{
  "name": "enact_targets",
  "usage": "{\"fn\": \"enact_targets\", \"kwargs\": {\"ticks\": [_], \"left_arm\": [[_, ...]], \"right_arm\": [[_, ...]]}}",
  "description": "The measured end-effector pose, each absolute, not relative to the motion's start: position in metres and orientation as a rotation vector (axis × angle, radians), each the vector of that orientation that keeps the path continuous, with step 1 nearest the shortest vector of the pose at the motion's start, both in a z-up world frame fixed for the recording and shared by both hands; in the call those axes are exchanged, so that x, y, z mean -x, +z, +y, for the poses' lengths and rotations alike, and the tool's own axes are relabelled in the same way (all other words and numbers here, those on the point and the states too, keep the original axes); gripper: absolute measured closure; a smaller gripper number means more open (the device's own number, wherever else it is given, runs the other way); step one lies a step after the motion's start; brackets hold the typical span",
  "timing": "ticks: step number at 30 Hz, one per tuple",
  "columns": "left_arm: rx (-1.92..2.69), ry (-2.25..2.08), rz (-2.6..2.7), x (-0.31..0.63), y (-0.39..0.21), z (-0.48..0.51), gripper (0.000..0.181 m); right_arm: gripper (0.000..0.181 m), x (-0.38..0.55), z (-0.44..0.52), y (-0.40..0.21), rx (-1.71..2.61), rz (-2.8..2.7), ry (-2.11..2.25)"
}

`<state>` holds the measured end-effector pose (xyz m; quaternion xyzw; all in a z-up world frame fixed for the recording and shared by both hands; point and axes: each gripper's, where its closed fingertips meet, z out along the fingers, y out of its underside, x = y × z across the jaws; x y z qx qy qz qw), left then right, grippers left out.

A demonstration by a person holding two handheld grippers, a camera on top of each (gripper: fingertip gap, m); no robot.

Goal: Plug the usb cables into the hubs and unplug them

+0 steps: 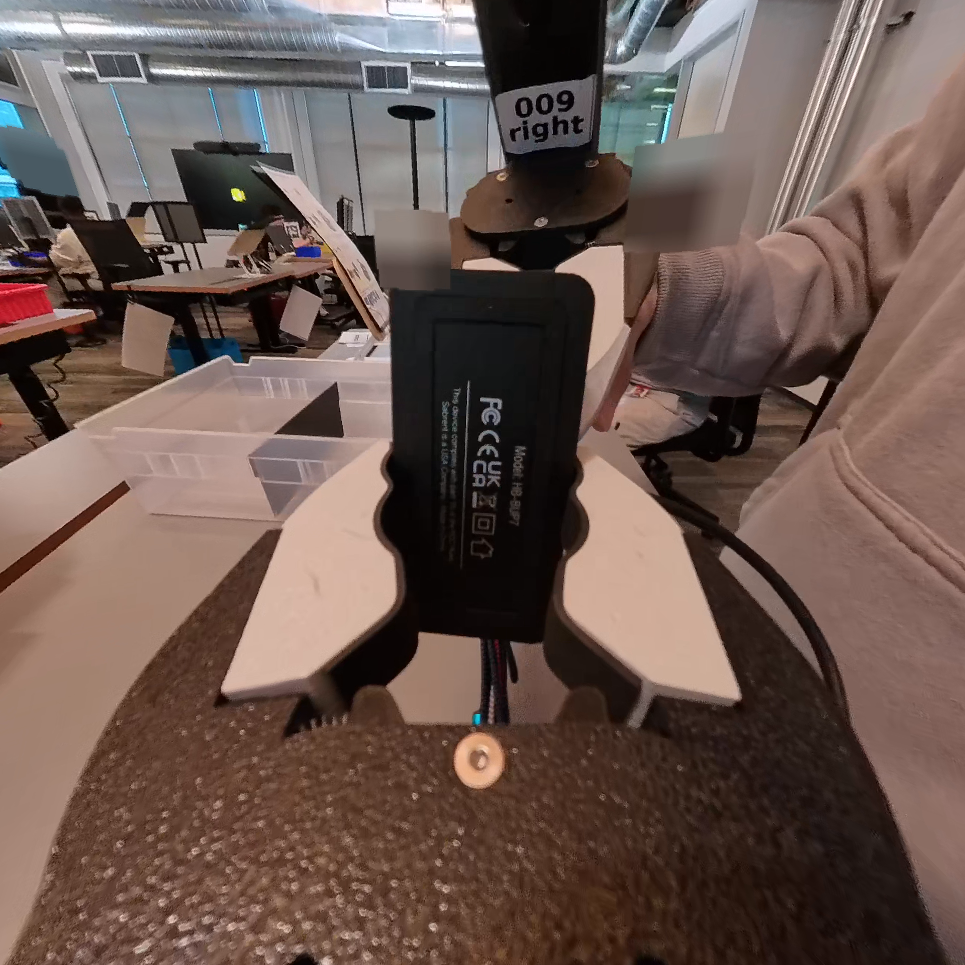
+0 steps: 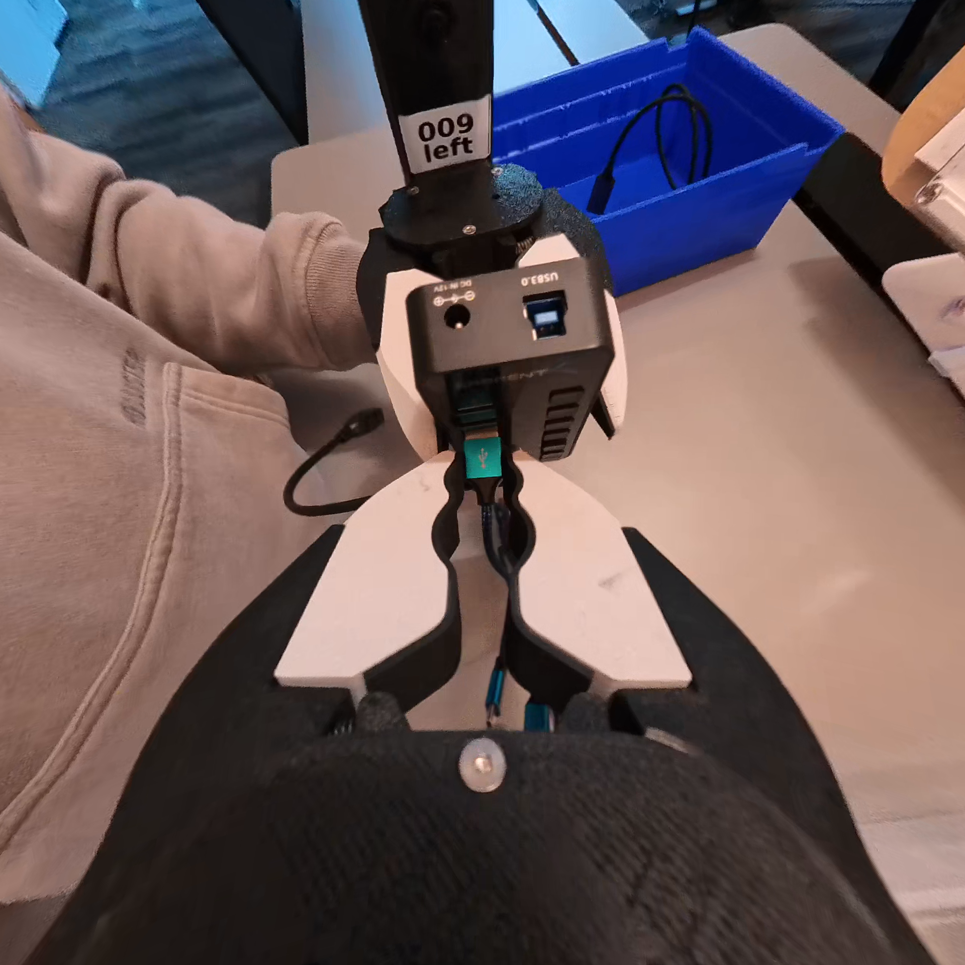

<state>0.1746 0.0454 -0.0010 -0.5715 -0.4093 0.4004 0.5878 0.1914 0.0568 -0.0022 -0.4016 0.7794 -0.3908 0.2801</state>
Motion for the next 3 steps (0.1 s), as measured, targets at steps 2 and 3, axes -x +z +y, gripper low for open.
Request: {"fn": "enact_targets", "kwargs": {"ticks": [2,3], "left_arm": [[1.322,0.922,-0.963,-0.1768,-0.0033,0.0443,0.122],[1.312,0.917,-0.962,-0.1778,-0.0032,0.0437,0.122]], "right_arm": [[0.168,-0.1933,0.055,-0.0037,1.037,2.08,-1.071],[0.168,-0.1946,0.0546,-0.0033,1.024,2.075,-1.074]]}}
